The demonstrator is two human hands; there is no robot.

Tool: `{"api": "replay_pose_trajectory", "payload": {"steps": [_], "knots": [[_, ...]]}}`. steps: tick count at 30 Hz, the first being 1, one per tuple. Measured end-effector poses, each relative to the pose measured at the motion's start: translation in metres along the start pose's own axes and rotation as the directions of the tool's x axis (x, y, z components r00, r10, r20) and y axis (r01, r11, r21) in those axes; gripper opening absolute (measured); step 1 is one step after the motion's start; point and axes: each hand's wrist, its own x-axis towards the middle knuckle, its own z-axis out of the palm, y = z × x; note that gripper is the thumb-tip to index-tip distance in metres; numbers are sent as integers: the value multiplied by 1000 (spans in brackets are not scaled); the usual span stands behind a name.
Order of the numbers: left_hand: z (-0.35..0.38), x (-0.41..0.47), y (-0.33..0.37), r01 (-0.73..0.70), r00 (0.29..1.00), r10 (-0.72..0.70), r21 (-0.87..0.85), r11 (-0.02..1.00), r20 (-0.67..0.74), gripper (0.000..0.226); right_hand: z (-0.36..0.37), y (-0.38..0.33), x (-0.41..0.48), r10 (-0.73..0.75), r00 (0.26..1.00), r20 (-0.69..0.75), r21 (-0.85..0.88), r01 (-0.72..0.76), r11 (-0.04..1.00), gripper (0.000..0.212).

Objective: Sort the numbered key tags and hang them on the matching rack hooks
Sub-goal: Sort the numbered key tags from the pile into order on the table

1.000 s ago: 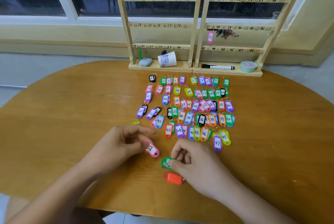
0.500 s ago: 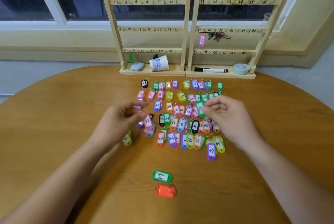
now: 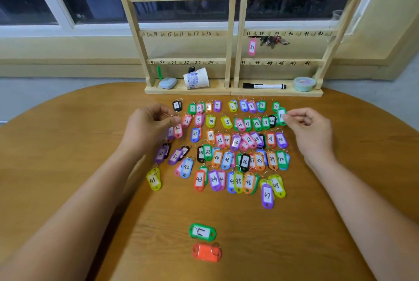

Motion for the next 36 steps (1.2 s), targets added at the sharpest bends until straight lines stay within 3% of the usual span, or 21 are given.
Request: {"api": "replay_pose_trajectory", "payload": {"steps": [10, 16, 20, 25, 30, 36], "knots": [[17, 7, -10, -32, 999, 38, 208, 978, -26, 10, 2, 3, 1, 33, 999, -6, 65, -33, 997, 11], [17, 14, -15, -160, 987, 143, 381, 911, 73, 15, 6, 5, 7, 57, 997, -52, 69, -53, 996, 8], [18, 14, -19, -224, 972, 230, 445, 867, 41, 20, 12, 3, 17, 88, 988, -129, 55, -82, 995, 7], [18, 10, -19, -276, 950, 313, 450, 849, -8, 24, 16, 1, 17, 79, 990, -115, -55, -86, 995, 9], [17, -1, -20, -276, 953, 304, 416, 867, -1, 18, 13, 3, 18, 69, 985, -160, -93, -85, 992, 6], [10, -14, -26, -275, 956, 292, 393, 878, 17, 17, 13, -2, 14, 39, 995, -90, -165, -54, 985, 5]]}}
